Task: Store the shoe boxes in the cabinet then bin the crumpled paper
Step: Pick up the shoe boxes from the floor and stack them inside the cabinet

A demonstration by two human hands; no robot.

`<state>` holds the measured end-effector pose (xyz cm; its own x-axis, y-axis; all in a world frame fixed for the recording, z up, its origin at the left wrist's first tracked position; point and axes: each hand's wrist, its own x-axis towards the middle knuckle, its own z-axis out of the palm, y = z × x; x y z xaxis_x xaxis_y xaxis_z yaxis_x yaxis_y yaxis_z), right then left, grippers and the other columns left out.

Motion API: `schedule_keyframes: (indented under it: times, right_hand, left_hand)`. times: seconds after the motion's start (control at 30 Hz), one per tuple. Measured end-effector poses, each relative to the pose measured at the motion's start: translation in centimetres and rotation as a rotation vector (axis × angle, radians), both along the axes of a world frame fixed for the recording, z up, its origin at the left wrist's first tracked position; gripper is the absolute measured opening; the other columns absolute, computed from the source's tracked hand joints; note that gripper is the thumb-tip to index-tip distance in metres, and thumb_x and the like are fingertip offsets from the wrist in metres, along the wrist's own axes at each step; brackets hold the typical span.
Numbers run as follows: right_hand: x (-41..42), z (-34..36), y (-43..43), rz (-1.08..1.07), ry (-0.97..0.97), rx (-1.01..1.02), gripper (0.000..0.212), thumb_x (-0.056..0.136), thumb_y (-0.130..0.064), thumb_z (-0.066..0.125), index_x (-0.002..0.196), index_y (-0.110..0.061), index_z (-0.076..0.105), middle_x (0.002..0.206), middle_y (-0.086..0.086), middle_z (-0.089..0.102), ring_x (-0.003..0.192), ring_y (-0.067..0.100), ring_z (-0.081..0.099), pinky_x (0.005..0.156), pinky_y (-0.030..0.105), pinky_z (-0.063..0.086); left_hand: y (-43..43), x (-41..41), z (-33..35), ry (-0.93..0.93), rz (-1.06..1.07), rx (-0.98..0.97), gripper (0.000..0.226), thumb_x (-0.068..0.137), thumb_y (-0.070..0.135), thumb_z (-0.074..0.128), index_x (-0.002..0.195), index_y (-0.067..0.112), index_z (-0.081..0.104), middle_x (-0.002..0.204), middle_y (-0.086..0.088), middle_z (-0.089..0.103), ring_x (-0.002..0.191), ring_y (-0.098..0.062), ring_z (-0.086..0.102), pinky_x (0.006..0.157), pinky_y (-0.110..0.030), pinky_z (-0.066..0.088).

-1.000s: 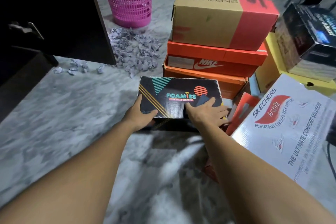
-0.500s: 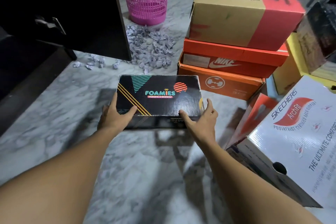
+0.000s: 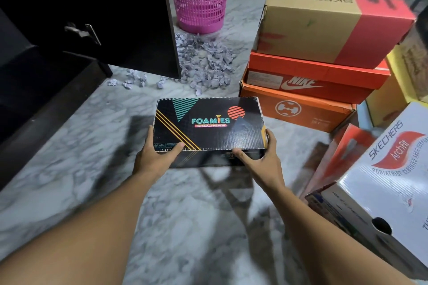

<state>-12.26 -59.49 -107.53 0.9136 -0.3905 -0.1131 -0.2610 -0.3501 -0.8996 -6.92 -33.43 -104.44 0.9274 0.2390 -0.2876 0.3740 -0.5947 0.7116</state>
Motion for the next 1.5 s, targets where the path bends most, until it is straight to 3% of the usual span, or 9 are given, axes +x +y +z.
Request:
schedule_keyframes:
  times: [0.57, 0.7, 0.8, 0.83, 0.9, 0.93, 1.0, 1.2, 1.5]
  right_hand:
    - [6.9, 7.9, 11.1, 0.2, -0.306, 0.066, 0.103, 0.061, -0.073, 0.079, 0.143, -0.038, 0.029, 0.143, -0.011, 0.052, 0.129, 0.008, 0.053, 0.109, 0.038, 0.045]
    - [9.5, 12.8, 15.2, 0.287, -0.332, 0.032, 0.105, 0.064, -0.069, 0.08, 0.147, -0.03, 0.029, 0.144, -0.01, 0.05, 0.129, 0.01, 0.052, 0.11, 0.035, 0.043]
    - [12.3, 17.7, 18.7, 0.377, -0.372, -0.046, 0.107, 0.069, -0.061, 0.081, 0.151, -0.02, 0.028, 0.151, -0.002, 0.045, 0.137, 0.015, 0.043, 0.115, 0.033, 0.036]
    - [13.2, 19.2, 19.7, 0.408, -0.375, -0.07, 0.109, 0.069, -0.061, 0.081, 0.153, -0.02, 0.025, 0.154, 0.0, 0.042, 0.14, 0.017, 0.04, 0.116, 0.033, 0.034]
    - [15.2, 22.3, 21.8, 0.483, -0.375, -0.119, 0.109, 0.072, -0.058, 0.08, 0.155, -0.02, 0.021, 0.155, 0.002, 0.041, 0.141, 0.02, 0.039, 0.114, 0.032, 0.032]
    - [16.3, 23.7, 23.0, 0.532, -0.365, -0.137, 0.107, 0.074, -0.054, 0.08, 0.155, -0.02, 0.02, 0.154, 0.003, 0.042, 0.14, 0.021, 0.04, 0.112, 0.03, 0.032]
    - [18.3, 26.1, 25.2, 0.62, -0.345, -0.143, 0.104, 0.076, -0.049, 0.08, 0.155, -0.018, 0.02, 0.151, 0.006, 0.045, 0.137, 0.023, 0.044, 0.11, 0.03, 0.035]
    - [23.5, 27.0, 31.1, 0.717, -0.401, -0.064, 0.105, 0.073, -0.052, 0.081, 0.154, -0.023, 0.021, 0.15, 0.008, 0.044, 0.136, 0.026, 0.045, 0.11, 0.039, 0.039]
    - [27.0, 25.7, 40.8, 0.793, -0.465, 0.17, 0.097, 0.072, -0.055, 0.082, 0.147, -0.017, 0.033, 0.143, 0.005, 0.05, 0.132, 0.021, 0.049, 0.106, 0.031, 0.041]
  left_hand:
    - [10.6, 0.0, 10.5, -0.222, 0.219, -0.008, 0.098, 0.079, 0.055, 0.072, 0.154, 0.042, 0.01, 0.159, 0.006, 0.026, 0.14, -0.023, 0.036, 0.112, -0.037, 0.029]
    - [14.0, 0.6, 14.9, -0.277, 0.302, -0.072, 0.094, 0.081, 0.049, 0.072, 0.154, 0.038, 0.013, 0.157, 0.001, 0.03, 0.09, -0.009, 0.064, 0.1, -0.038, 0.048]
    - [17.2, 1.7, 17.0, -0.341, 0.452, -0.163, 0.093, 0.082, 0.044, 0.074, 0.154, 0.035, 0.015, 0.15, -0.009, 0.042, 0.063, 0.009, 0.054, 0.063, -0.021, 0.055]
    - [18.2, 2.1, 17.6, -0.371, 0.491, -0.211, 0.094, 0.081, 0.044, 0.074, 0.154, 0.034, 0.016, 0.145, -0.012, 0.048, 0.065, 0.008, 0.056, 0.057, -0.017, 0.053]
    - [19.9, 2.7, 19.1, -0.408, 0.568, -0.261, 0.098, 0.077, 0.05, 0.075, 0.153, 0.033, 0.016, 0.141, -0.014, 0.052, 0.094, -0.006, 0.065, 0.082, -0.024, 0.054]
    - [20.8, 2.9, 19.7, -0.429, 0.615, -0.266, 0.098, 0.077, 0.05, 0.075, 0.154, 0.032, 0.016, 0.146, -0.013, 0.047, 0.117, -0.015, 0.059, 0.097, -0.029, 0.047]
    - [21.9, 3.4, 20.9, -0.47, 0.722, -0.289, 0.092, 0.082, 0.041, 0.074, 0.154, 0.025, 0.019, 0.152, -0.01, 0.038, 0.134, -0.023, 0.045, 0.1, -0.026, 0.037]
    - [24.0, 4.6, 21.8, -0.55, 0.892, -0.261, 0.082, 0.087, 0.031, 0.072, 0.152, 0.015, 0.025, 0.13, 0.006, 0.048, 0.114, -0.016, 0.05, 0.103, -0.029, 0.035]
    - [30.7, 2.9, 23.1, -0.551, 0.984, 0.075, 0.092, 0.076, 0.054, 0.074, 0.151, 0.028, 0.025, 0.147, -0.005, 0.044, 0.133, -0.03, 0.043, 0.101, -0.035, 0.039]
